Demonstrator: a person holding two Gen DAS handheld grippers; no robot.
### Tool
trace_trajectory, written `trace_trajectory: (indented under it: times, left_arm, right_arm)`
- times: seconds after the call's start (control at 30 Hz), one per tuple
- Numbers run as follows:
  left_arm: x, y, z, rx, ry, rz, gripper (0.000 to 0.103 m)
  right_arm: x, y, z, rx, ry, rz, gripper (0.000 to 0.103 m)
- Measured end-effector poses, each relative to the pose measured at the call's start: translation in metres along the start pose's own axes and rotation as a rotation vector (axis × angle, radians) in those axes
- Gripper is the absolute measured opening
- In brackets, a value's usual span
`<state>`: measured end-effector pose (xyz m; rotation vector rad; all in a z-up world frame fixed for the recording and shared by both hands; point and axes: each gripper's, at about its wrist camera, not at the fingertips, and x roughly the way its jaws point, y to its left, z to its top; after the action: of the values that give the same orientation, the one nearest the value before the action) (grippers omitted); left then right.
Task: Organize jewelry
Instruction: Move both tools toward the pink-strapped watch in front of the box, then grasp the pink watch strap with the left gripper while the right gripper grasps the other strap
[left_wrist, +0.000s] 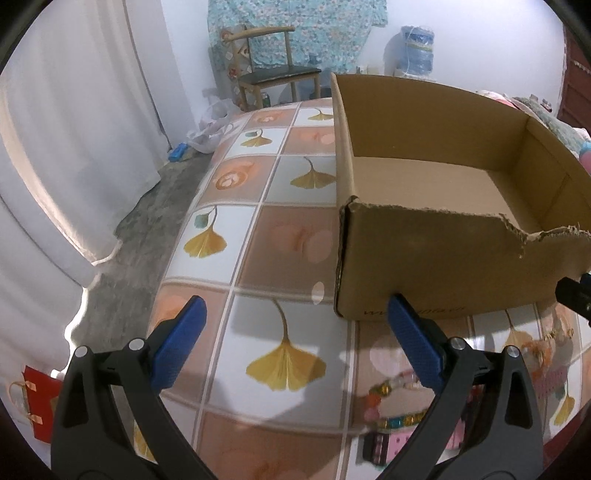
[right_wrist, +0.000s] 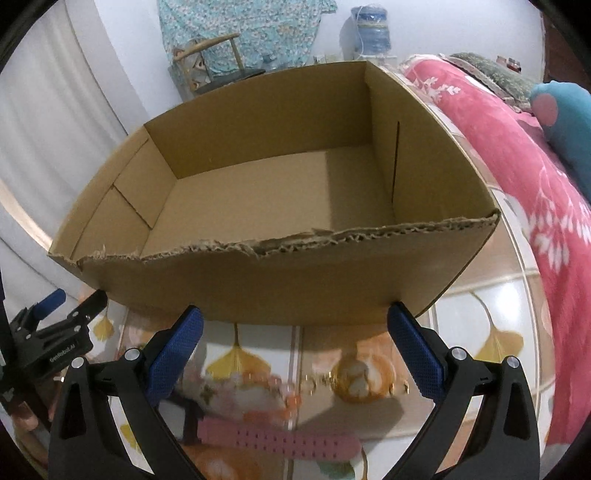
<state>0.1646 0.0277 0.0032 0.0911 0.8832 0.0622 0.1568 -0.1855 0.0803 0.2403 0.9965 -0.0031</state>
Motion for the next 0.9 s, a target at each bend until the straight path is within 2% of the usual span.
trace_trajectory:
  times: [0.13,0.3,0.4,0.43,0.5,0.6,0.67,0.7,0.8,0.9]
  left_arm:
    - [-0.004,0.002,-0.002,0.006,-0.011,-0.015,0.095]
    - [-0.025,0.010,-0.029,0.052,-0.021,-0.125,0.095]
    - [-0.036,0.013,-0.051,0.062,-0.023,-0.213,0.095]
    - [-0.039,0.015,-0.058,0.056,-0.017,-0.247,0.095]
    - [-0.047,0.016,-0.068,0.050,-0.010,-0.327,0.095]
    - [-0.065,0.013,-0.078,0.077,-0.049,-0.394,0.095]
    - [-0.075,0.004,-0.083,0.131,-0.079,-0.406,0.095]
    - [-0.077,0.001,-0.086,0.153,-0.081,-0.416,0.095]
    - [-0.082,-0.011,-0.095,0.203,-0.095,-0.451,0.095]
    - [-0.083,-0.019,-0.104,0.242,-0.099,-0.472,0.095]
  right_arm:
    - [-0.003,0.000,0.004,-0.014,-0.018,-0.021,0.097]
    - [-0.040,0.015,-0.022,-0.169,-0.125,-0.082,0.097]
    - [-0.048,0.026,-0.041,-0.278,-0.121,-0.152,0.097]
    - [-0.050,0.028,-0.044,-0.305,-0.112,-0.152,0.097]
    - [-0.057,0.034,-0.053,-0.359,-0.111,-0.134,0.097]
    - [-0.087,0.041,-0.060,-0.384,-0.227,-0.056,0.097]
    - [-0.097,0.041,-0.066,-0.407,-0.271,0.075,0.097]
    - [-0.096,0.043,-0.070,-0.431,-0.263,0.100,0.097]
    - [-0.085,0.049,-0.074,-0.489,-0.187,0.090,0.097]
    - [-0.089,0.052,-0.079,-0.492,-0.151,0.153,0.097]
